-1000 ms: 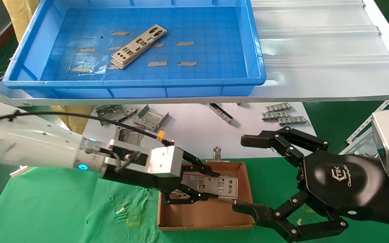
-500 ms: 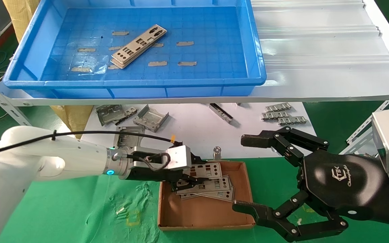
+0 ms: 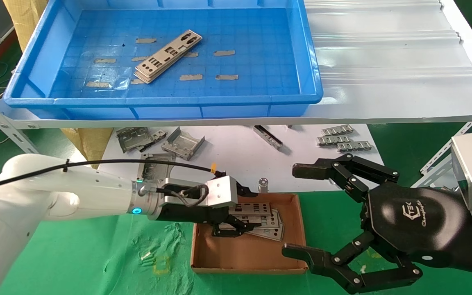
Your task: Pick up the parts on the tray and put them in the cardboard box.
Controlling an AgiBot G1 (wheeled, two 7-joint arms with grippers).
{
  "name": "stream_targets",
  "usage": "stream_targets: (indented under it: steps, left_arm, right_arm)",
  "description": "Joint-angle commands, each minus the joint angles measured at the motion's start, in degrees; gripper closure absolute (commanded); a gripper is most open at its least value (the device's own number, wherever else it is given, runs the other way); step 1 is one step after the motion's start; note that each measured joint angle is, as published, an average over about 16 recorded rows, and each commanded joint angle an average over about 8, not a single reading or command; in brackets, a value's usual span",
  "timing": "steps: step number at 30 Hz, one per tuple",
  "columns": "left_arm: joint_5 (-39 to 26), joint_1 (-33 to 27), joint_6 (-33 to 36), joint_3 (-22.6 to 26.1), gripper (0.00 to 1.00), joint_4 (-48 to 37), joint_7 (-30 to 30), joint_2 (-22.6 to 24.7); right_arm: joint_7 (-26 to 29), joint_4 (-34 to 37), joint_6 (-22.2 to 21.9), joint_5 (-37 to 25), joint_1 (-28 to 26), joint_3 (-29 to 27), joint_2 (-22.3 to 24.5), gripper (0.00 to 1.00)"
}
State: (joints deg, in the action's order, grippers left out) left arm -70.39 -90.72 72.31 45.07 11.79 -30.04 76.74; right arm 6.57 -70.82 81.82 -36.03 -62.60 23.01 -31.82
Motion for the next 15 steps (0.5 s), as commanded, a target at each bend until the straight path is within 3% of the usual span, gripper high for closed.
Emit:
stream_targets:
  steps: [1, 11, 15]
  left_arm:
    - [0.3, -0.3, 0.9, 0.2, 0.0, 0.0, 0.3, -0.1]
    - [6.3, -1.5, 17.2, -2.6, 0.0, -3.3, 3.8, -4.1]
    - [8.7, -1.2, 20.1, -3.9, 0.0, -4.0, 4.9, -5.4]
  right_arm:
    - [0.0, 0.0, 0.0, 0.0, 0.0, 0.0, 0.0, 0.0]
    - [0.0, 0.0, 0.0, 0.0, 0.0, 0.0, 0.0, 0.0]
    - [0.0, 0.0, 0.0, 0.0, 0.0, 0.0, 0.0, 0.0]
